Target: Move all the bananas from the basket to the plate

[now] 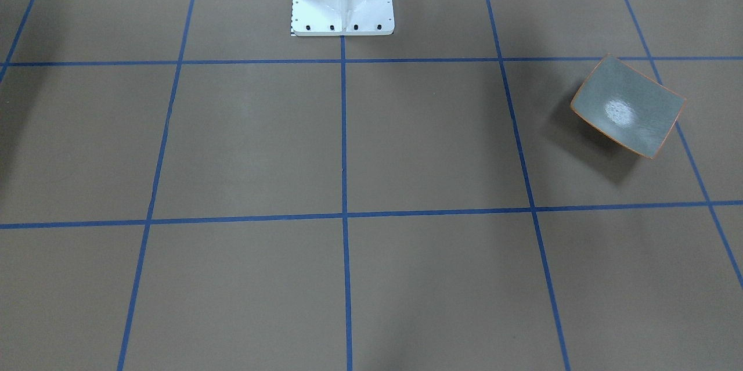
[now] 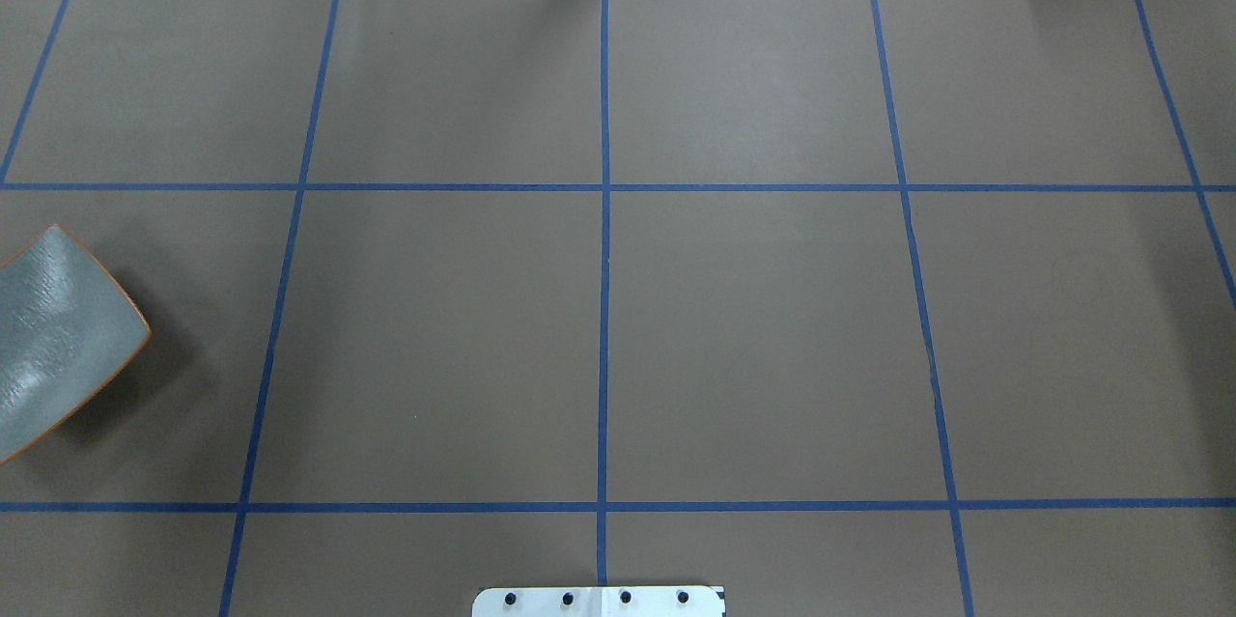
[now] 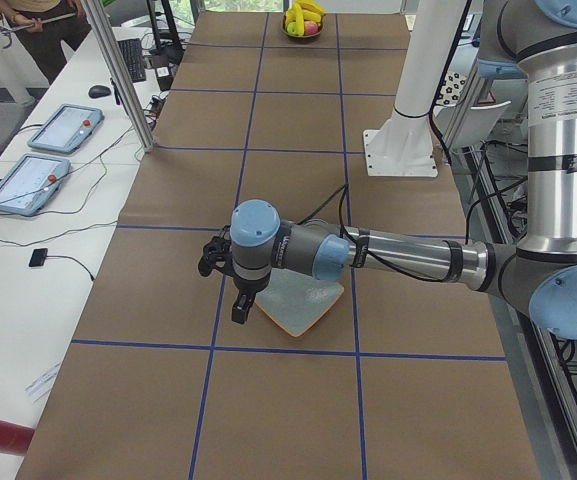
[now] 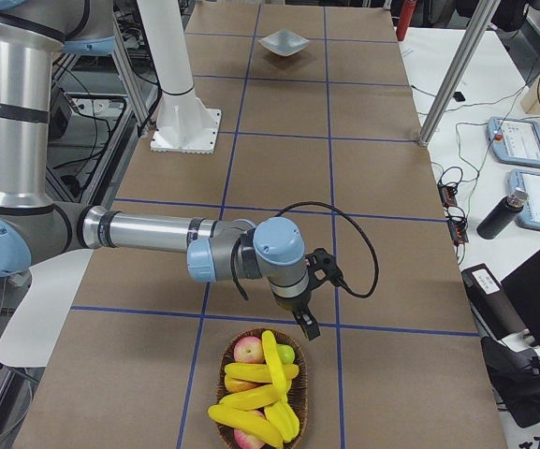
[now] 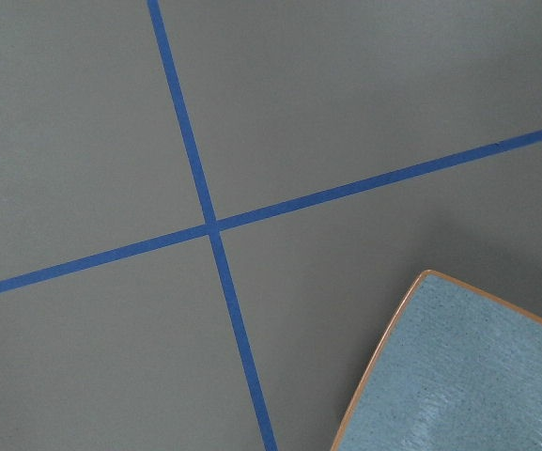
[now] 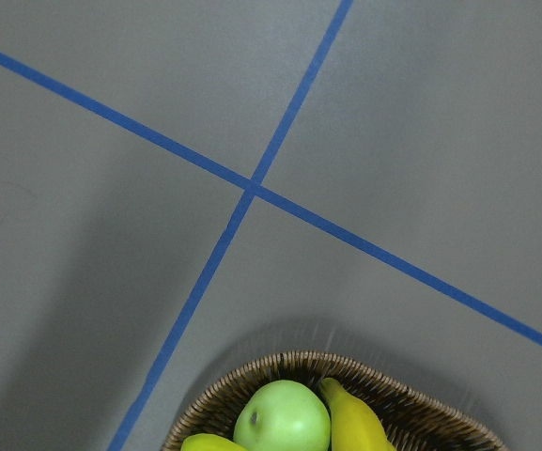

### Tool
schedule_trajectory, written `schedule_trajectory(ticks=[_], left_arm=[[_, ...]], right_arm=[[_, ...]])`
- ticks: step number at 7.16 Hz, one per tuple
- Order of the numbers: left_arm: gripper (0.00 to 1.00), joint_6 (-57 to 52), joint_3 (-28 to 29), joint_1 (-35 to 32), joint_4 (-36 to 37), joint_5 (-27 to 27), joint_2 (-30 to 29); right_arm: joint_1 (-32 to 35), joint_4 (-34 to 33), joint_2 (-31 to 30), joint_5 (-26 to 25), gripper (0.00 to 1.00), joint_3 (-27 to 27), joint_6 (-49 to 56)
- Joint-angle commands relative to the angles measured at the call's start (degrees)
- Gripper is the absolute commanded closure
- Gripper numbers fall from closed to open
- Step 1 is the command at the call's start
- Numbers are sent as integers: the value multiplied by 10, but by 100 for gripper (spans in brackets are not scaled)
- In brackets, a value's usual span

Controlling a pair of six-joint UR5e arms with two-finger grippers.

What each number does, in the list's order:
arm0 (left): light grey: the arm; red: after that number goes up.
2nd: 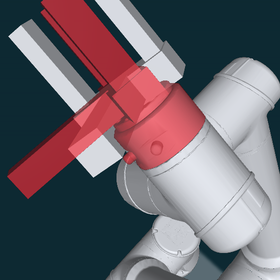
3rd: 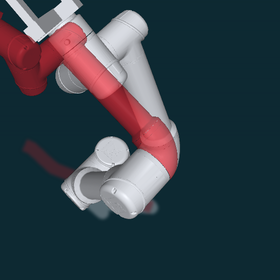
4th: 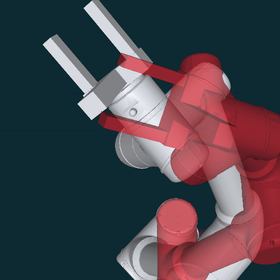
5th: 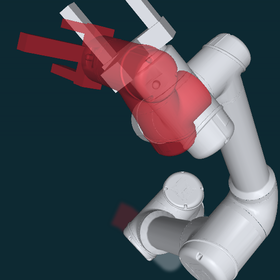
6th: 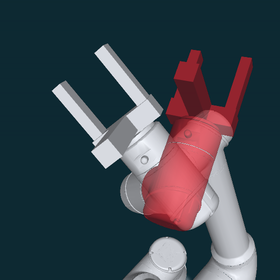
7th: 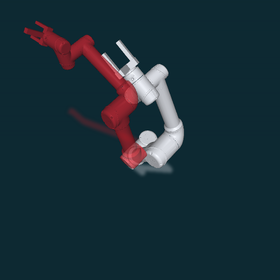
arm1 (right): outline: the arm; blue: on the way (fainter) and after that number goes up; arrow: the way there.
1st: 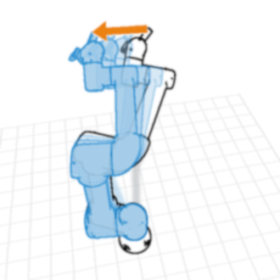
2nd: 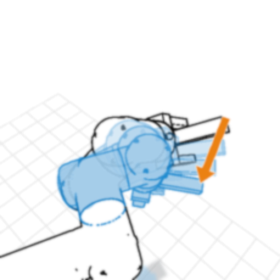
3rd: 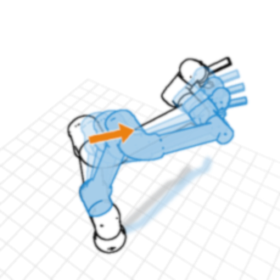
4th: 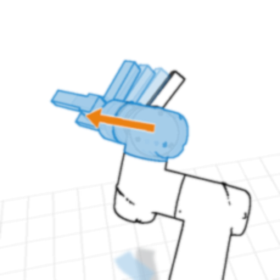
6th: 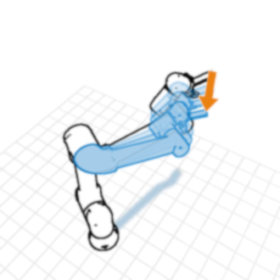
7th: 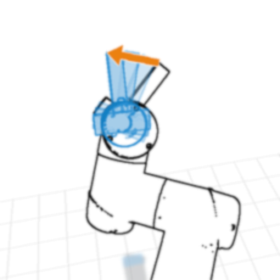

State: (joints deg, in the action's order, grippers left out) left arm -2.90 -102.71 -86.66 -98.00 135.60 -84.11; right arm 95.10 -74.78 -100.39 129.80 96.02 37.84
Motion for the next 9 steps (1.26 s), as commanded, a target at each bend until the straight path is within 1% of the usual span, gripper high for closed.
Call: schedule_trajectory(ticks=[1, 2, 3, 5, 7, 9], left_arm=[[0, 0, 1, 0, 0, 0, 0], [0, 0, 3, 0, 0, 0, 0], [0, 0, 4, 0, 0, 0, 0], [0, 0, 5, 0, -3, 0, 0], [0, 0, 5, 0, -4, 1, 0], [0, 0, 5, 0, -4, 1, 0]], right_arm=[[0, 12, -16, -2, 1, -35, 201], [0, 11, -12, -2, 1, -56, 263], [0, 13, -13, 4, 1, -71, 298], [-57, 16, -3, 5, 2, -79, 305], [-72, 17, -9, 2, 2, -87, 311], [-79, 17, -5, -2, 4, -118, 313]])
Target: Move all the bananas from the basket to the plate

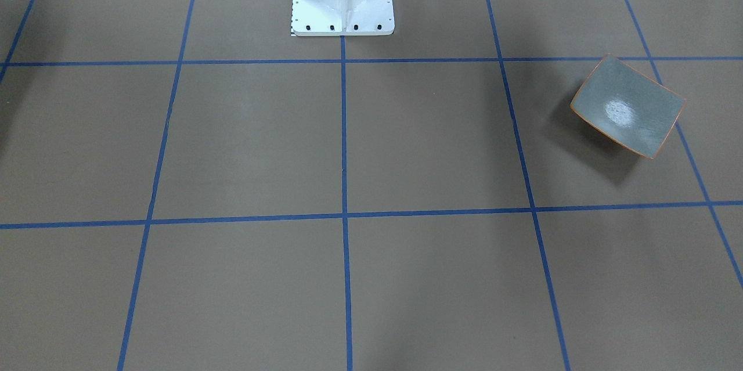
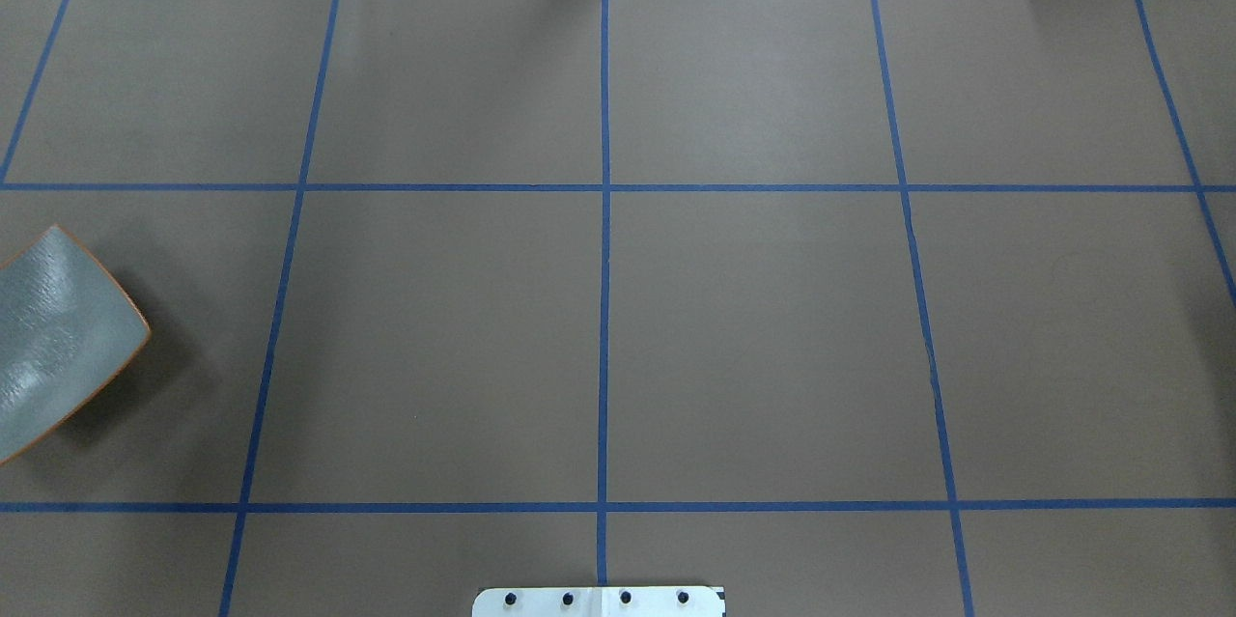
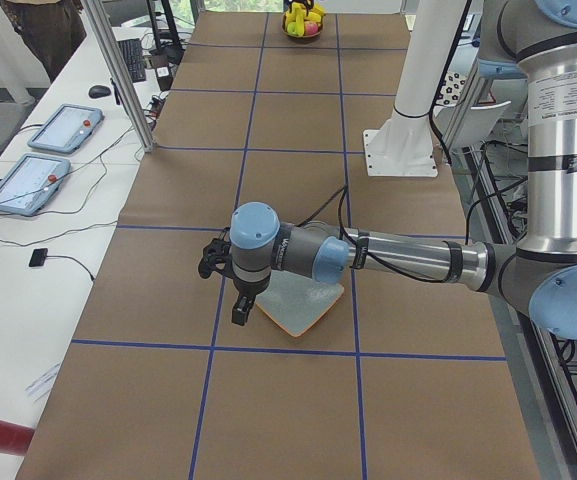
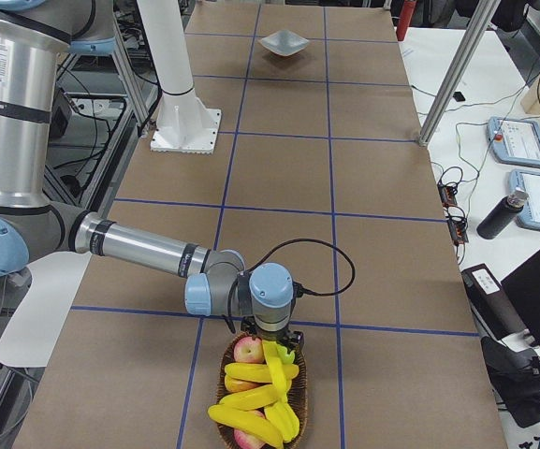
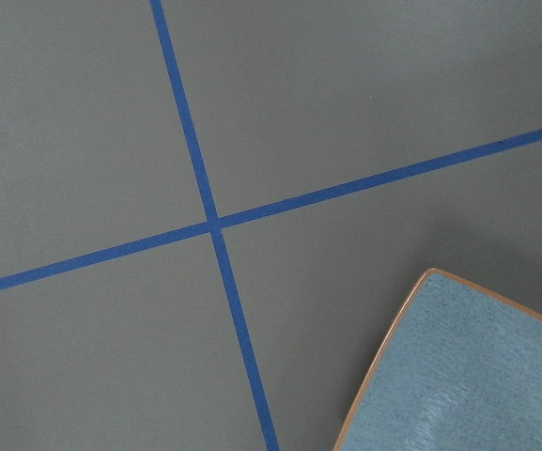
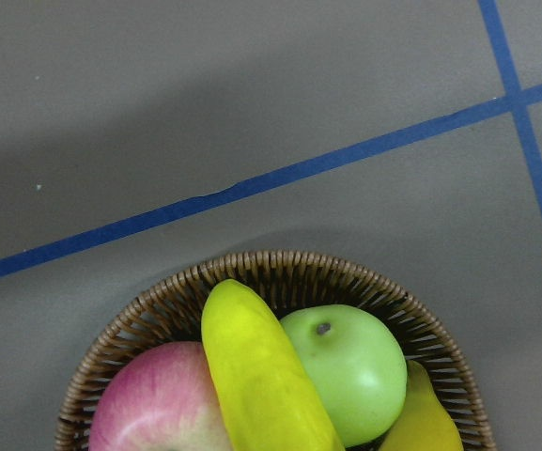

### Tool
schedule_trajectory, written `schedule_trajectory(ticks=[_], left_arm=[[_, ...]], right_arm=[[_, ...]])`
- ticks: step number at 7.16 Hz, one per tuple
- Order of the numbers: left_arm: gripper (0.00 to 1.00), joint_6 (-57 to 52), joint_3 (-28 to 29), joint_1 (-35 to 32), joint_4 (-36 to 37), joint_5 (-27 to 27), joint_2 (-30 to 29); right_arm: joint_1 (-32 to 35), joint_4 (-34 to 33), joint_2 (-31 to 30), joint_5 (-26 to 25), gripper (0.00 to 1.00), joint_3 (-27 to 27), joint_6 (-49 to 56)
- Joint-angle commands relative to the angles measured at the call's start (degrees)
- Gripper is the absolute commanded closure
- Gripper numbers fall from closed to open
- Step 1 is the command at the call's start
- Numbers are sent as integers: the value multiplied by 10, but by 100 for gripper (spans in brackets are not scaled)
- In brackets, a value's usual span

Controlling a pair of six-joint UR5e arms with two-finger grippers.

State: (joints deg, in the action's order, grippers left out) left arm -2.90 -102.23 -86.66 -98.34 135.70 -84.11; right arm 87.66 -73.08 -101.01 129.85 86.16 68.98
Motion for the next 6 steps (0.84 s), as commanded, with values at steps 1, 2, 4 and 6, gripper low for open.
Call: schedule_trajectory(ticks=[1, 2, 4, 6], left_arm=[[0, 0, 4, 0, 0, 0, 0], [0, 0, 4, 0, 0, 0, 0], [0, 0, 8, 0, 0, 0, 0], [0, 0, 9, 0, 0, 0, 0]], right_arm=[[-4, 0, 3, -2, 9, -27, 1], [-4, 0, 4, -4, 23, -32, 0], [-4, 0, 13, -9, 100, -34, -7], [2, 0, 28, -21, 100, -33, -9]])
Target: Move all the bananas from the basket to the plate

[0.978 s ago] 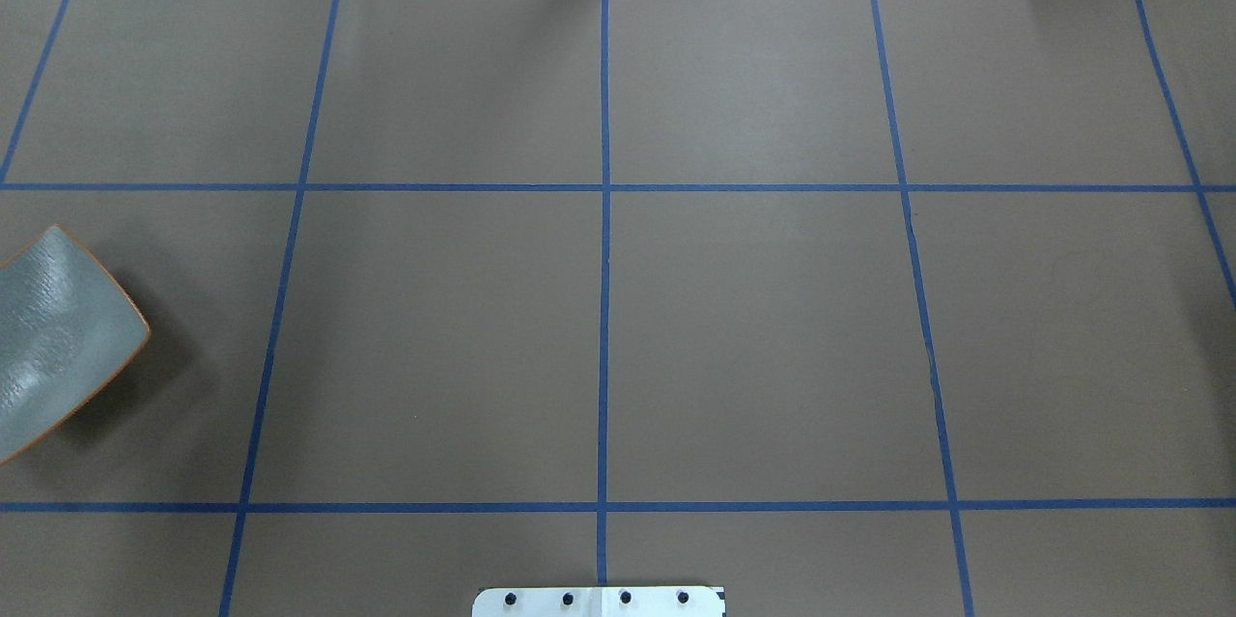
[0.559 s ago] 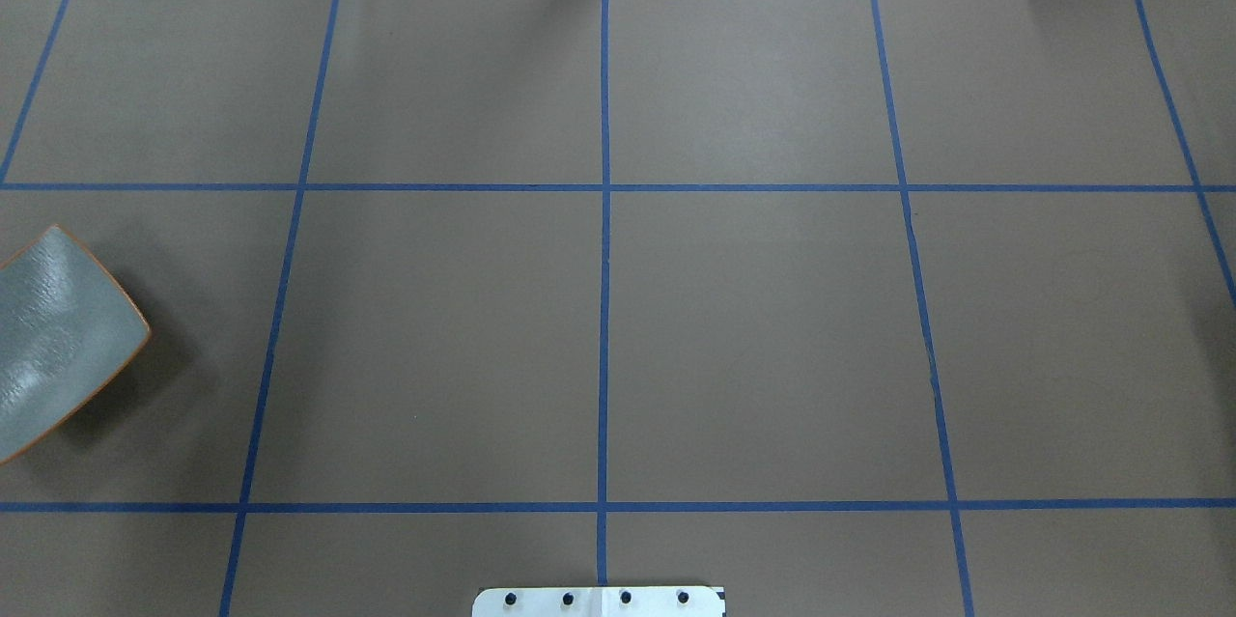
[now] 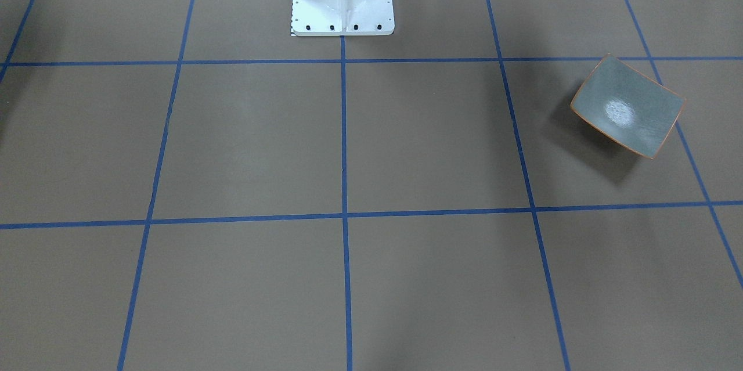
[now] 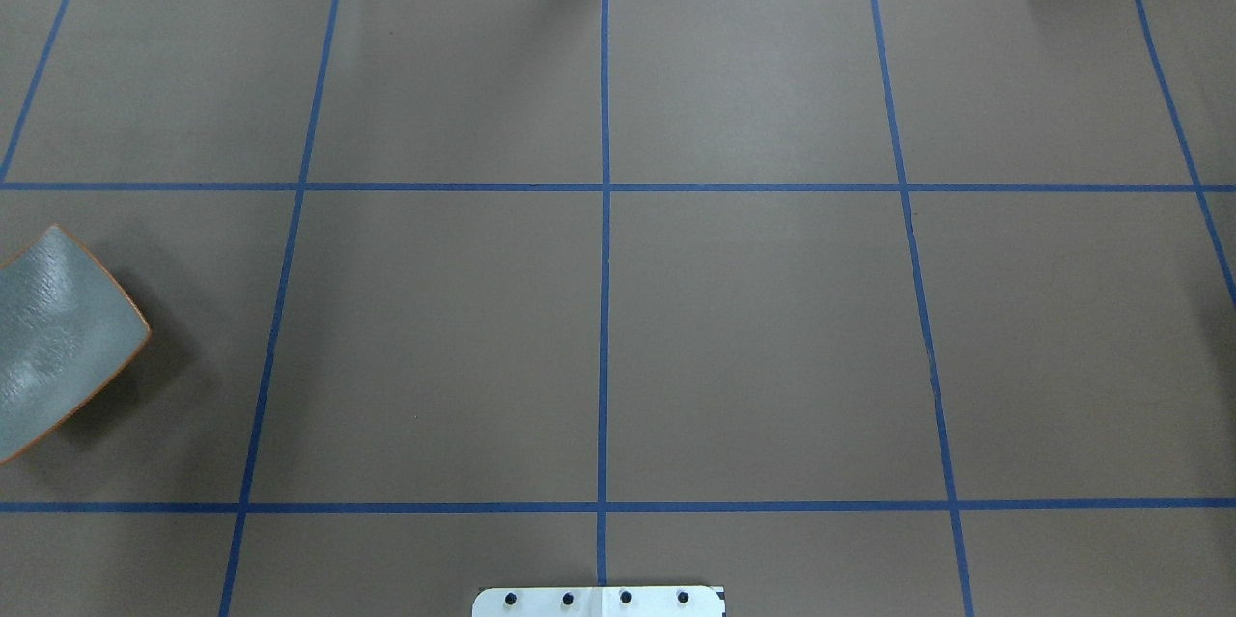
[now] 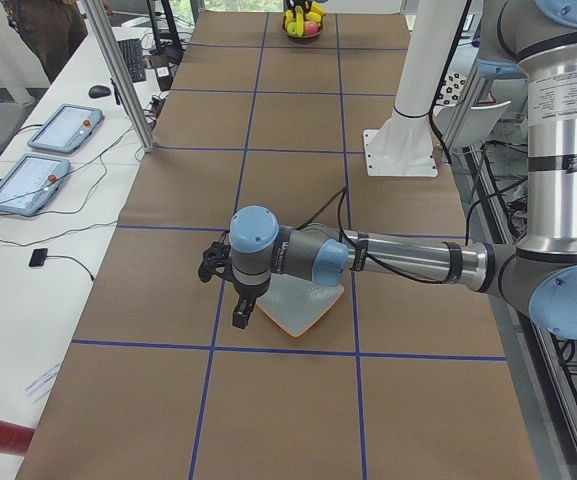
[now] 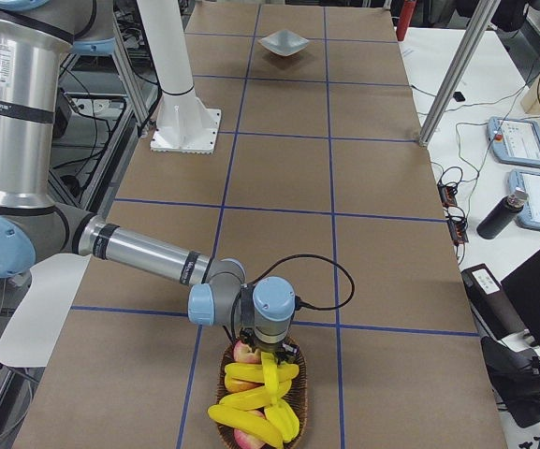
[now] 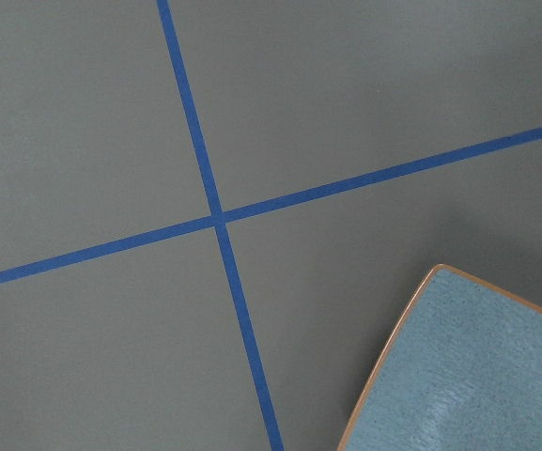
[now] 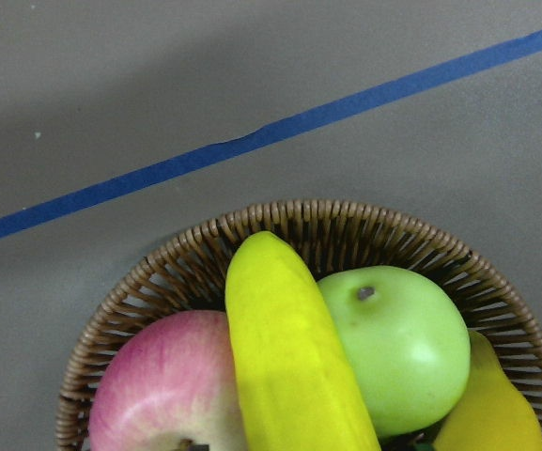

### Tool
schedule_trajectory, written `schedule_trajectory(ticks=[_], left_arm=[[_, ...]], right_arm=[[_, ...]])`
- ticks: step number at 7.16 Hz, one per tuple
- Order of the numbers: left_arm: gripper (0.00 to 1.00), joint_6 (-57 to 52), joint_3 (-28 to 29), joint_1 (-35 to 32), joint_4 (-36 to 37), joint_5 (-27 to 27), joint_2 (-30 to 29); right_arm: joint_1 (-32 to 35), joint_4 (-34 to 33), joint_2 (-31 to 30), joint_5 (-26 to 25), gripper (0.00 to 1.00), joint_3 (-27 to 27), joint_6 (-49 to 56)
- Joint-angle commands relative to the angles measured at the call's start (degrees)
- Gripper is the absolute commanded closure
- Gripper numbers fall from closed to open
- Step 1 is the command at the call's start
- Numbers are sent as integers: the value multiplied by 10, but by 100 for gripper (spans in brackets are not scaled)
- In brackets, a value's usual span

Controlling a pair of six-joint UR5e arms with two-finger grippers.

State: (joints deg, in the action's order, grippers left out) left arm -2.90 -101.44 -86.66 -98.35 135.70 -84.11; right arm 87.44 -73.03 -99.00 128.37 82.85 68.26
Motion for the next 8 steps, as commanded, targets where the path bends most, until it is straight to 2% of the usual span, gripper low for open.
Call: schedule_trajectory(ticks=[1, 3, 4, 6, 8], left_arm=[[0, -1, 1, 0, 0, 0, 1], [0, -1, 0, 0, -3, 0, 0], [0, 0, 3, 0, -37, -2, -5], [0, 0, 12, 0, -115, -3, -14], [0, 1, 23, 1, -125, -1, -55]], right_arm=[[20, -4, 17, -3, 100, 3, -2], [58, -7, 29, -1, 100, 16, -4], [61, -22, 54, 0, 100, 17, -54], [44, -16, 94, 28, 100, 30, -221], [7, -15, 128, 71, 100, 71, -350]])
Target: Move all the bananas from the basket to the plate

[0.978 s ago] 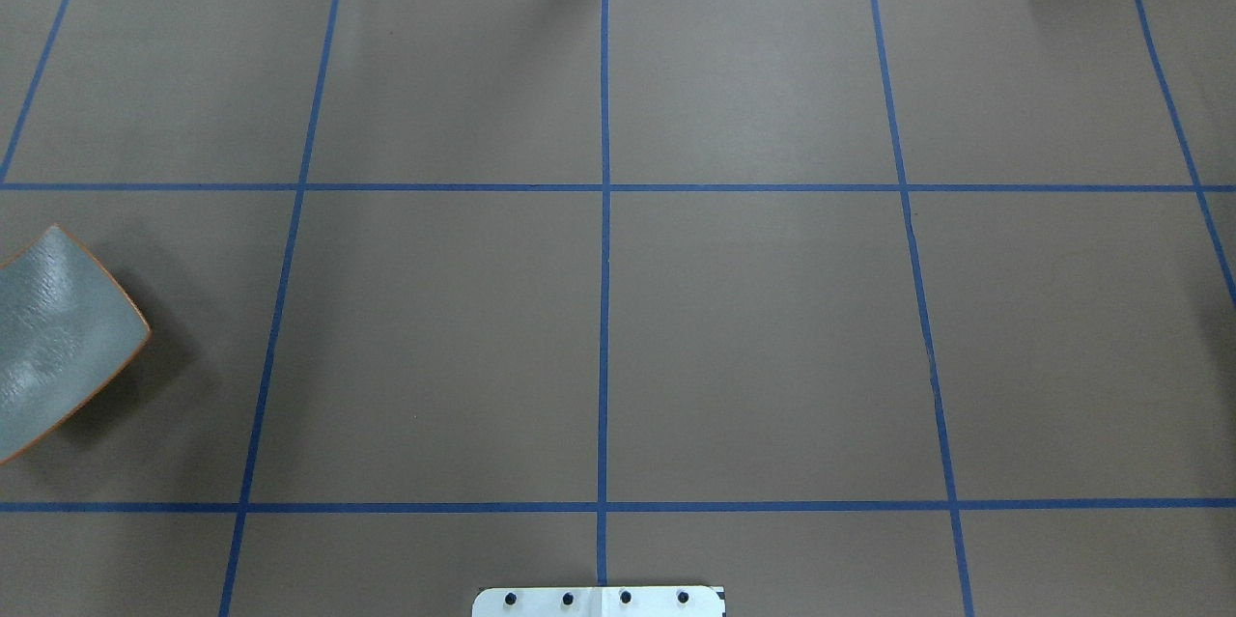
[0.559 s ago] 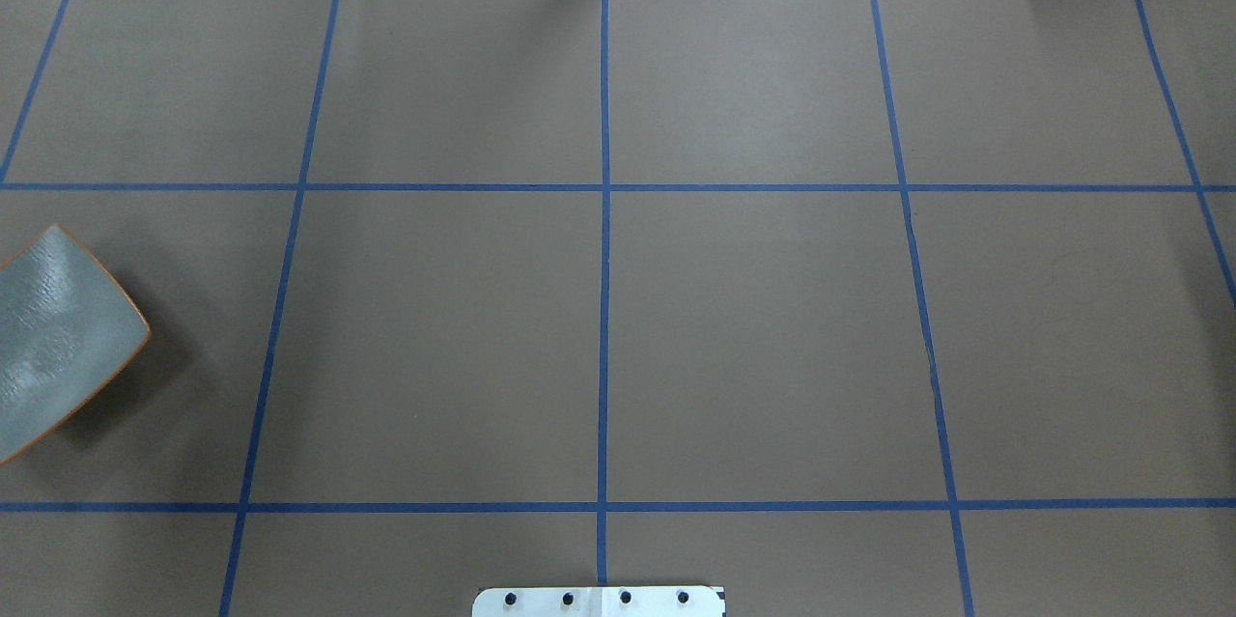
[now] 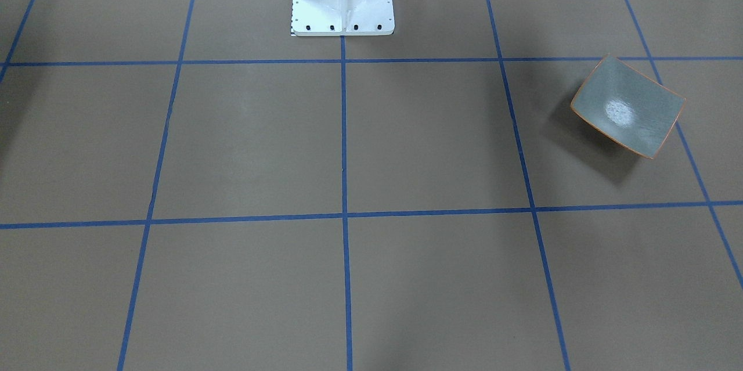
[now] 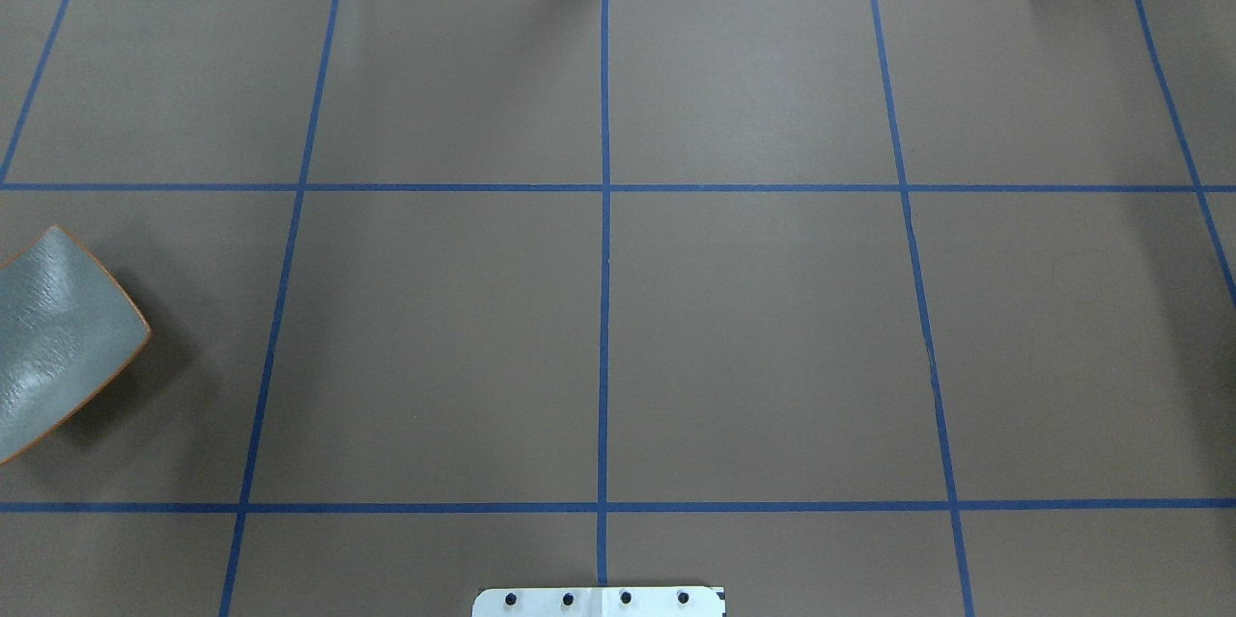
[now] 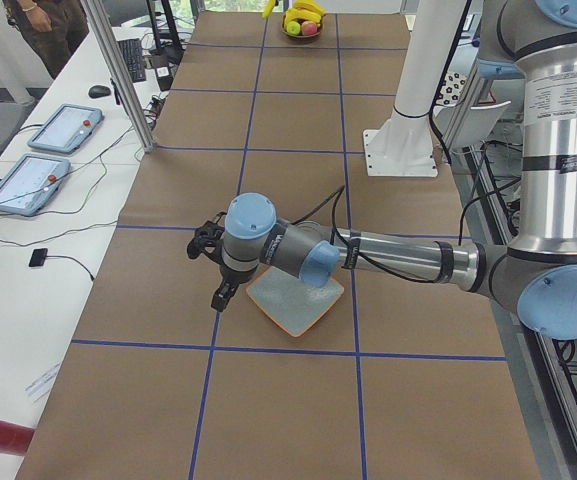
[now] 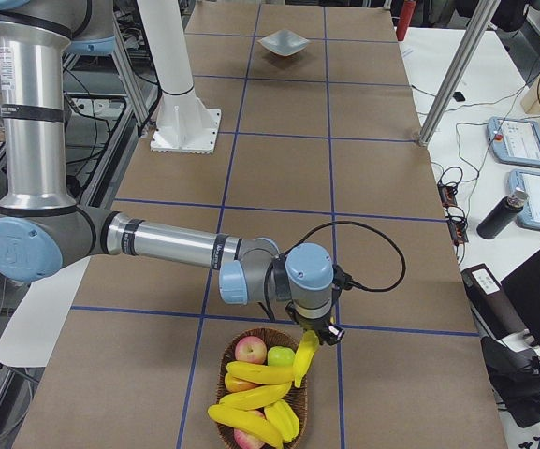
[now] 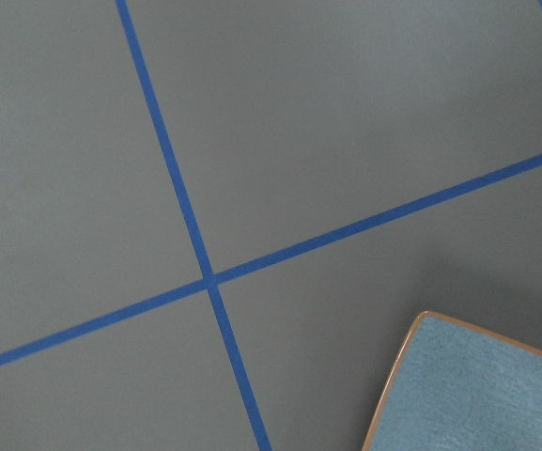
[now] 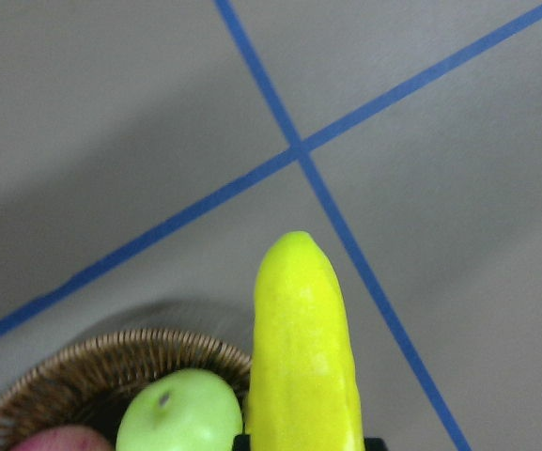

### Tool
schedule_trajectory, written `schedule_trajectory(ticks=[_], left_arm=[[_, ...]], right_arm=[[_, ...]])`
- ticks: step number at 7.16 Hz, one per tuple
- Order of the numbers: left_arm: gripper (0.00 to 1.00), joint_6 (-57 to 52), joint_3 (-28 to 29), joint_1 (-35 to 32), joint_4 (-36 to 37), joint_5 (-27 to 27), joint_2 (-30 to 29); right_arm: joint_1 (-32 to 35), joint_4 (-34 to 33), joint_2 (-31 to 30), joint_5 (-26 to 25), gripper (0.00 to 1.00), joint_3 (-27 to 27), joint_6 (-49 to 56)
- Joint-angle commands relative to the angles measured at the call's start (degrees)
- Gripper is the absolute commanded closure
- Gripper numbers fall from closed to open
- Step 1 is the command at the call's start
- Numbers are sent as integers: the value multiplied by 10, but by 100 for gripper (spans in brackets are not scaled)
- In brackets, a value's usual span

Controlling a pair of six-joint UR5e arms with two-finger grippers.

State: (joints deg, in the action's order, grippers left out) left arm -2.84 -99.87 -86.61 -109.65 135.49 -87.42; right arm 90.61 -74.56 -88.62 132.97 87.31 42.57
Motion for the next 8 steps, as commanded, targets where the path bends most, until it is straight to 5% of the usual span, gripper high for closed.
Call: schedule_trajectory(ticks=[1, 4, 8], left_arm=[[0, 2, 6, 0, -34, 1, -31], [0, 135, 3, 48, -123, 4, -71], [0, 438, -2, 162, -165, 3, -167]], right_arm=[[-66, 0, 48, 32, 100, 69, -200], [-186, 2, 141, 19, 100, 131, -492], [-376, 1, 234, -211, 100, 217, -791]])
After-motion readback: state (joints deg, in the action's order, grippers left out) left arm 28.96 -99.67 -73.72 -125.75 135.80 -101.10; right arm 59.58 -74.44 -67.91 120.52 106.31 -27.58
